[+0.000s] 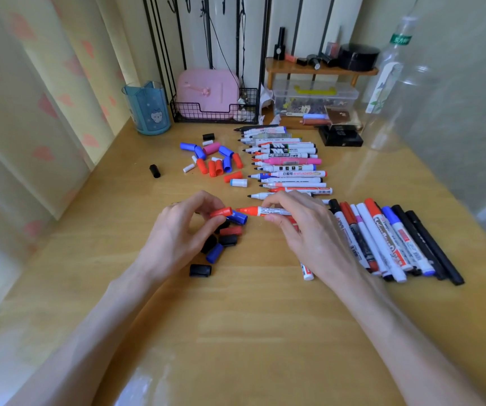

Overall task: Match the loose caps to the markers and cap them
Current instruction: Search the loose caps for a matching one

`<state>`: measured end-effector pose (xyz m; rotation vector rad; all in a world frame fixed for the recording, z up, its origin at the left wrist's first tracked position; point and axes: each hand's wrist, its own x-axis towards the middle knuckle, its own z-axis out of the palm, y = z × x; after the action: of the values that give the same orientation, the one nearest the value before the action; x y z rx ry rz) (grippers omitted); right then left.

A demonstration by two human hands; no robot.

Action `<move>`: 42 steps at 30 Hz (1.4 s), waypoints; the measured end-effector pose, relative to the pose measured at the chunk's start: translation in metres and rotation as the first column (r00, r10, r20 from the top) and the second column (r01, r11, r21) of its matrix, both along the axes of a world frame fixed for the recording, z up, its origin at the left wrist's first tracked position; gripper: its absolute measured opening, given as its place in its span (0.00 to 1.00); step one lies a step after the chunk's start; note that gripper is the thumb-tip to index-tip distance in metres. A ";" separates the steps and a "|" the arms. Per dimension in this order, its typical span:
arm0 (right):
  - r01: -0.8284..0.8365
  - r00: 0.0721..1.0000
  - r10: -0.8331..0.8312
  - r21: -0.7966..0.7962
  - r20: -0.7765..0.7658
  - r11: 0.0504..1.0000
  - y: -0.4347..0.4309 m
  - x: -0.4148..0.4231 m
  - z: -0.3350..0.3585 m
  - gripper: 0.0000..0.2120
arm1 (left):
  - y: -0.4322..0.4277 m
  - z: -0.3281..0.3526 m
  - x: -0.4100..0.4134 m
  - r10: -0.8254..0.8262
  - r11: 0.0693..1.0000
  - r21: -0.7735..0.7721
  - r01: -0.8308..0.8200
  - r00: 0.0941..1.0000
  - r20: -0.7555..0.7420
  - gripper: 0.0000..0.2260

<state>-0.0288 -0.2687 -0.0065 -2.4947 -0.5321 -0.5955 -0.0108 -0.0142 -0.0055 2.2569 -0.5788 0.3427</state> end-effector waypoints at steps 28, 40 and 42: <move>-0.004 0.980 -0.006 0.049 0.199 0.999 0.012 -0.002 -0.014 0.09 | -0.013 -0.002 -0.009 -0.066 0.992 -0.105 0.065 0.998 -0.001 0.05; 0.057 0.989 -0.053 -0.024 0.138 0.998 0.008 0.001 -0.008 0.09 | -0.003 0.000 0.001 -0.030 0.999 0.019 0.032 0.995 -0.097 0.05; 0.146 0.977 -0.140 -0.023 0.159 0.989 0.003 0.001 -0.007 0.09 | 0.009 -0.004 0.010 0.069 0.996 0.065 -0.066 0.996 -0.048 0.05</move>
<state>-0.0274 -0.2658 -0.0130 -2.5481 -0.4258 -0.8512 -0.0013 -0.0048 -0.0096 2.3428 -0.4947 0.3042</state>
